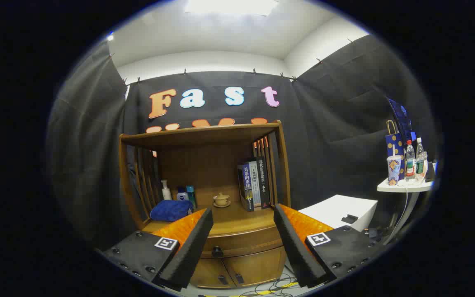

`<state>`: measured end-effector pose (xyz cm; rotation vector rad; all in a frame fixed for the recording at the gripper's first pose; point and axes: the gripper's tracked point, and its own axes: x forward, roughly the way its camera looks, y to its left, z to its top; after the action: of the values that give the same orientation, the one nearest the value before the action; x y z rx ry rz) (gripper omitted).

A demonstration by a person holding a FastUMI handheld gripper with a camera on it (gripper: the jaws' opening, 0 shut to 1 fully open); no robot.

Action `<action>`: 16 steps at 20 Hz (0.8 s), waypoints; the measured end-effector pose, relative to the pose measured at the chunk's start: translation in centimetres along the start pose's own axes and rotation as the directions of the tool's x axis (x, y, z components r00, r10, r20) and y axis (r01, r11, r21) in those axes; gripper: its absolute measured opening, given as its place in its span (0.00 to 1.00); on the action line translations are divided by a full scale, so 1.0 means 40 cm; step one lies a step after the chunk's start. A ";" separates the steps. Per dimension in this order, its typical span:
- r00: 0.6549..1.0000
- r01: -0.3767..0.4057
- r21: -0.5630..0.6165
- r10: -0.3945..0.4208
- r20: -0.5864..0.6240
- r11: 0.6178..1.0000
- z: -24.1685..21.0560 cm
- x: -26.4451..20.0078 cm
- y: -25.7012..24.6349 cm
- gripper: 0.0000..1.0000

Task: Pull open the drawer, take out the items inside it, and place them on the countertop above the cabinet.

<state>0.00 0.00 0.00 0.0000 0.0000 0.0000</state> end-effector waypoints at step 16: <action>1.000 0.007 0.027 -0.007 -0.018 1.000 -0.151 0.153 -0.055 0.98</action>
<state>6.12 -2.18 -6.03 0.0267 0.0178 -0.0069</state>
